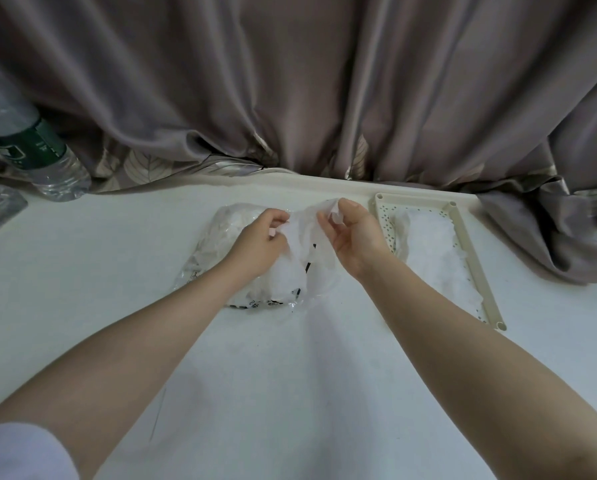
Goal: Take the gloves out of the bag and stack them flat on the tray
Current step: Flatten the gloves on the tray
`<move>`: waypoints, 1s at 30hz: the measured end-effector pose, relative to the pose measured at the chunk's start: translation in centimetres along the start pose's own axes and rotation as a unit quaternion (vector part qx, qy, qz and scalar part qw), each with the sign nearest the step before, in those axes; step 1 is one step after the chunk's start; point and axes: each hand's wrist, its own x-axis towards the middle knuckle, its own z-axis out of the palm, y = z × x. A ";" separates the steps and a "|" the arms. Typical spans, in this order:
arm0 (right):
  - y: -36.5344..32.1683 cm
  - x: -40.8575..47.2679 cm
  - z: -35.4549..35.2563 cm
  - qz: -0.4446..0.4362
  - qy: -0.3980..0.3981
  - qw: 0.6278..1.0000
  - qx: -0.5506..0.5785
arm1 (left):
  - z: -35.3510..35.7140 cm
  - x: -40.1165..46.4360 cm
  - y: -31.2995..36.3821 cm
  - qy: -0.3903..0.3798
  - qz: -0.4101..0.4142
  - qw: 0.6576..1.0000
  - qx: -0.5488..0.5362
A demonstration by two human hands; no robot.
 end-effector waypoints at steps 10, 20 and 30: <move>1.2 1.1 -0.3 0.049 0.066 0.990 -0.118 | -0.7 0.3 0.8 0.039 -0.128 0.978 -0.160; 0.4 -1.3 -0.7 -0.062 -0.125 0.872 -0.469 | -1.1 0.5 2.2 -0.111 -0.116 0.975 -0.156; -4.1 -2.5 -4.3 -0.068 -0.026 0.913 -0.401 | 0.6 -1.7 5.3 -0.184 -0.093 0.978 -0.037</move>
